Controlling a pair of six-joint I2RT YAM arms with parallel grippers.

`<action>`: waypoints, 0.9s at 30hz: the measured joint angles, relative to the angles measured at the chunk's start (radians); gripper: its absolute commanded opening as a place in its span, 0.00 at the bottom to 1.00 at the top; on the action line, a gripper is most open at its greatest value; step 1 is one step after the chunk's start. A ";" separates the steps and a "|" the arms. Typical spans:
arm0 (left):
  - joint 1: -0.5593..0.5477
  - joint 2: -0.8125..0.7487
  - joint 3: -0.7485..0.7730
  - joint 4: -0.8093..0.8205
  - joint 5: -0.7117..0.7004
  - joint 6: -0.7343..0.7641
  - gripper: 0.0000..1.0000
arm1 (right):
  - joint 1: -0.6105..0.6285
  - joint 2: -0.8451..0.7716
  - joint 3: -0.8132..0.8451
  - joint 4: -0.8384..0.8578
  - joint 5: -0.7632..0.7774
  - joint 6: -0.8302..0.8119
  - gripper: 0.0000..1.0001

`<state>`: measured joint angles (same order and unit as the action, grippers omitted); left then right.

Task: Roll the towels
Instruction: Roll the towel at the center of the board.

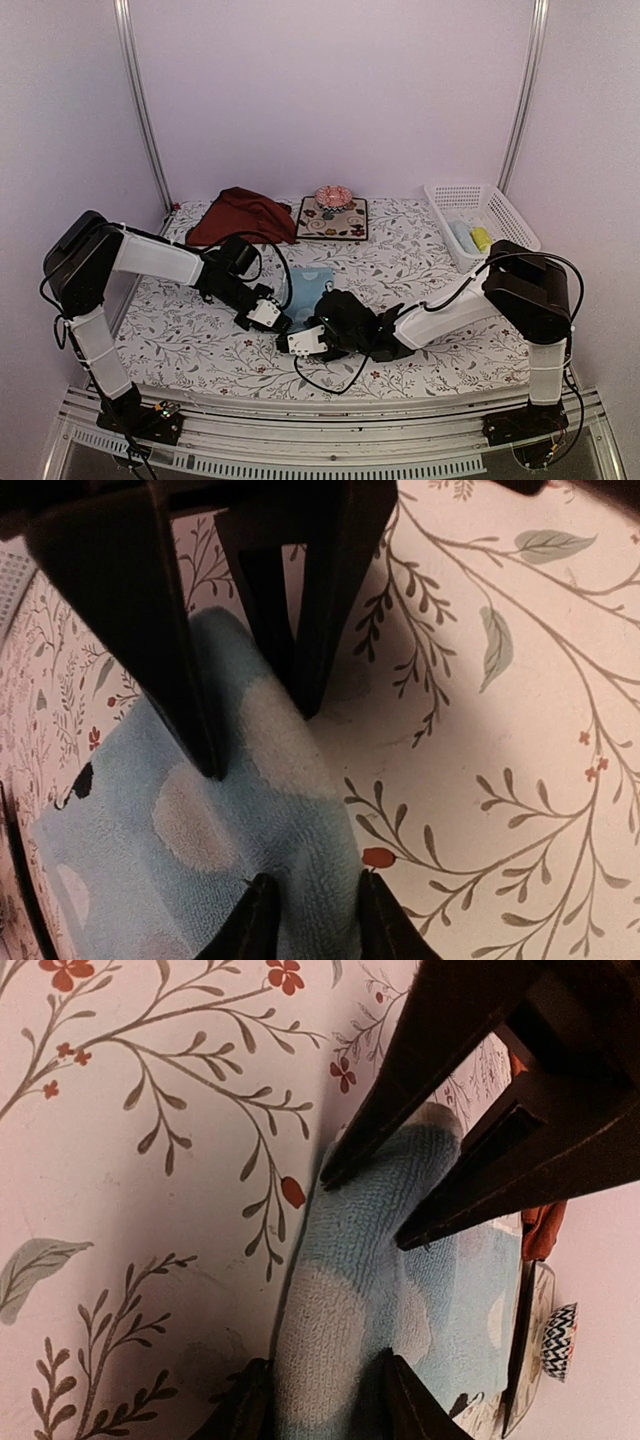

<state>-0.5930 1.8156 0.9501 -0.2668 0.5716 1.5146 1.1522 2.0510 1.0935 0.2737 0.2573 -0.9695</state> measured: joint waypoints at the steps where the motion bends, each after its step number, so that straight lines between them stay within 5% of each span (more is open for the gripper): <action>1: 0.000 0.000 -0.001 0.002 -0.002 0.000 0.32 | 0.000 0.000 0.000 -0.003 0.000 0.008 0.32; 12: 0.014 -0.070 -0.083 0.074 -0.022 -0.011 0.71 | -0.002 0.008 0.017 -0.066 -0.015 0.114 0.07; 20: 0.027 -0.303 -0.366 0.318 -0.003 -0.027 0.79 | -0.045 0.008 0.076 -0.171 -0.129 0.239 0.07; 27: 0.031 -0.329 -0.588 0.671 0.007 -0.014 0.82 | -0.100 0.010 0.150 -0.296 -0.272 0.327 0.07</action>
<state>-0.5625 1.4868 0.3618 0.4038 0.5789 1.5002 1.0519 2.0605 1.2434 -0.0223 -0.0151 -0.6430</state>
